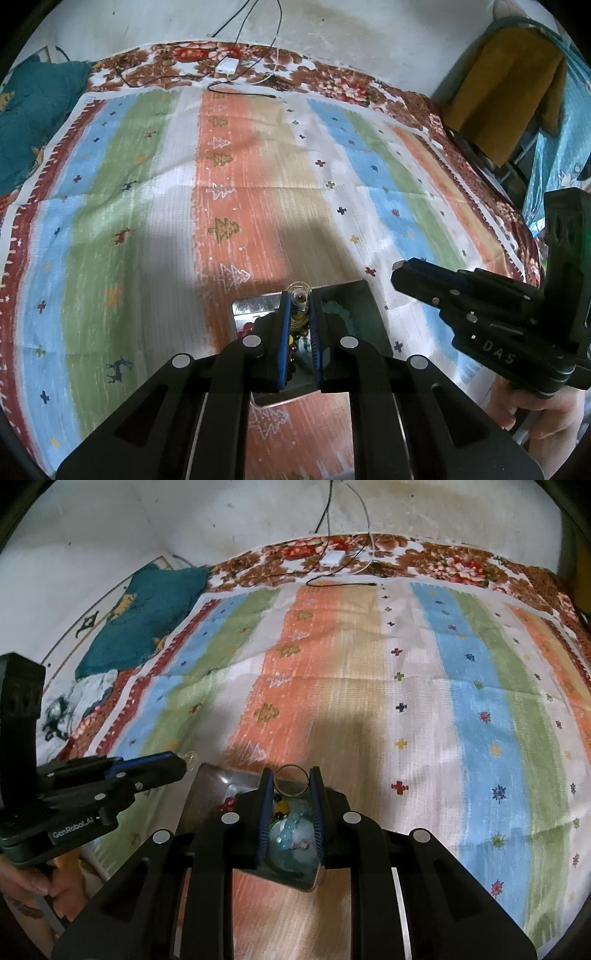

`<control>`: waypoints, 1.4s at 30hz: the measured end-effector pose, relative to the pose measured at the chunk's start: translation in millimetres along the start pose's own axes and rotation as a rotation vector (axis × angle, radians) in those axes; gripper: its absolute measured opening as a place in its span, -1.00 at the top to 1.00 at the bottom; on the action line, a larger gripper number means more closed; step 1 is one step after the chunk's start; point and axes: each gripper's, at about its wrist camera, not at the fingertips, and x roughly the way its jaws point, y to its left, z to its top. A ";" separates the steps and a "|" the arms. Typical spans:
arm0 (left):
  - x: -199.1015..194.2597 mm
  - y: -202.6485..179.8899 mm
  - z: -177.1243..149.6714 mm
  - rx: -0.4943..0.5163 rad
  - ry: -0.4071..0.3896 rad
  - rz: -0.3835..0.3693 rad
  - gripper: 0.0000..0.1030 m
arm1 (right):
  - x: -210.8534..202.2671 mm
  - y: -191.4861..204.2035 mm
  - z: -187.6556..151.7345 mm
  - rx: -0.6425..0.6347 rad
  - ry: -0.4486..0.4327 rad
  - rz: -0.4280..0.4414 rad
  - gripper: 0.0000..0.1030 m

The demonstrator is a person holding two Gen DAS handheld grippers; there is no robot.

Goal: Organize jewelry

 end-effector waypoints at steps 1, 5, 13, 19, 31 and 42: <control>-1.3 -0.3 -1.4 -0.002 -0.005 0.005 0.82 | 0.1 0.7 -1.0 -0.001 0.002 0.000 0.60; -3.8 -0.6 -4.2 -0.011 -0.010 0.004 0.82 | -0.7 3.2 -4.4 -0.008 0.008 0.001 0.60; 0.9 -2.5 -6.7 -0.011 0.001 0.004 0.82 | 1.4 5.4 -6.2 -0.010 0.024 0.026 0.60; -1.4 0.5 -6.3 -0.036 -0.002 0.012 0.52 | 1.9 3.3 -5.0 0.000 0.034 0.039 0.20; -10.9 1.3 -20.5 -0.034 -0.011 0.018 -0.01 | -16.7 3.2 -17.3 -0.027 -0.008 -0.017 -0.17; -19.6 -2.2 -37.6 -0.013 -0.020 0.026 -0.52 | -31.1 3.3 -31.7 -0.055 -0.043 -0.043 -0.64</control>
